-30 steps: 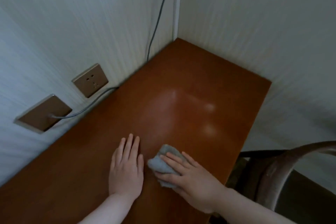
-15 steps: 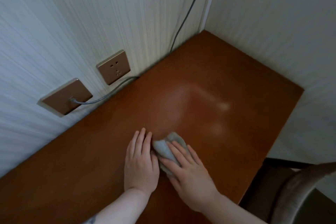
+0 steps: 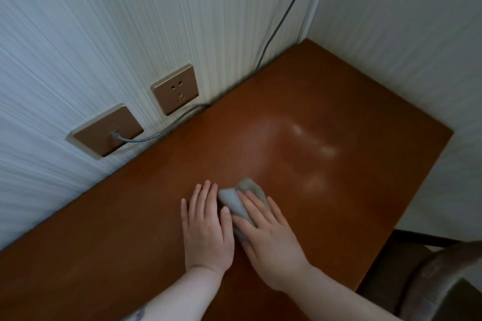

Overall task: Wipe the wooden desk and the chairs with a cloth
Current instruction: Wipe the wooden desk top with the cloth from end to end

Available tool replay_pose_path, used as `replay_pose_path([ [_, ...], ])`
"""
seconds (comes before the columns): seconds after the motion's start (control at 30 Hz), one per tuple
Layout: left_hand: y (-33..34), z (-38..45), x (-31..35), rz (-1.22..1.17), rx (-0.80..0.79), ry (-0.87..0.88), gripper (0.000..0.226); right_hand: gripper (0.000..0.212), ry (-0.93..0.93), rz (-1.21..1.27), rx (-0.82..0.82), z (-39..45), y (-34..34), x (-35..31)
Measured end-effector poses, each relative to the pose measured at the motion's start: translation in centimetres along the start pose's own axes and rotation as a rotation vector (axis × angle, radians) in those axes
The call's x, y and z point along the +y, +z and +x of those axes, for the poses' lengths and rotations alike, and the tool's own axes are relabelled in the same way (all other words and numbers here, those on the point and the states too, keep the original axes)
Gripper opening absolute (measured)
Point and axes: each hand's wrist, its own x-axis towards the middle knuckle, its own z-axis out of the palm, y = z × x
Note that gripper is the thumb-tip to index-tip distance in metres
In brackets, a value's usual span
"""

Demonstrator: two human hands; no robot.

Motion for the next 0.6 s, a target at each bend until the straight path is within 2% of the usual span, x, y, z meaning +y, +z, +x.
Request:
replay_pose_path([
  [0.07, 0.1, 0.0, 0.0, 0.036, -0.025, -0.004, 0.054, 0.044, -0.095, -0.08, -0.041, -2.9, -0.7, 3.7],
  [0.1, 0.1, 0.0, 0.0, 0.072, -0.04, -0.004, 0.055, 0.045, -0.04, -0.109, -0.02, -3.2, -1.2, 5.7],
  [0.2, 0.3, 0.0, 0.1, 0.146, -0.064, -0.016, 0.055, 0.048, 0.415, -0.03, 0.148, 0.8, -2.6, 8.0],
  [0.27, 0.2, 0.0, 0.1, 0.14, -0.067, -0.018, 0.056, 0.051, 0.727, 0.031, 0.26, 5.0, -2.4, 5.8],
  [0.3, 0.2, 0.0, 0.1, 0.123, -0.059, -0.021, 0.057, 0.051, 0.786, 0.065, 0.269, 6.7, -2.2, 4.3],
  [0.33, 0.1, 0.1, 0.2, 0.092, -0.048, -0.027, 0.057, 0.051, 0.732, 0.076, 0.243, 7.6, -2.0, 2.6],
  [0.37, 0.0, 0.0, 0.3, 0.047, -0.032, -0.043, 0.056, 0.05, 0.577, 0.082, 0.186, 7.6, -1.9, 1.0],
  [0.43, -0.6, 0.2, 0.4, -0.093, 0.025, -0.118, 0.049, 0.049, 0.139, 0.077, 0.033, 5.4, -1.7, -0.1],
  [0.5, -1.3, 0.8, -0.3, -0.168, 0.06, -0.141, 0.043, 0.048, -0.149, 0.093, -0.134, 2.0, -2.3, 1.9],
  [0.57, -2.0, 1.8, -1.5, -0.108, 0.07, -0.114, 0.045, 0.046, -0.23, 0.05, -0.183, 0.1, -3.1, 5.7],
  [0.6, -2.2, 2.4, -2.1, -0.062, 0.085, -0.132, 0.045, 0.046, -0.183, 0.024, -0.166, 0.2, -3.6, 7.4],
])
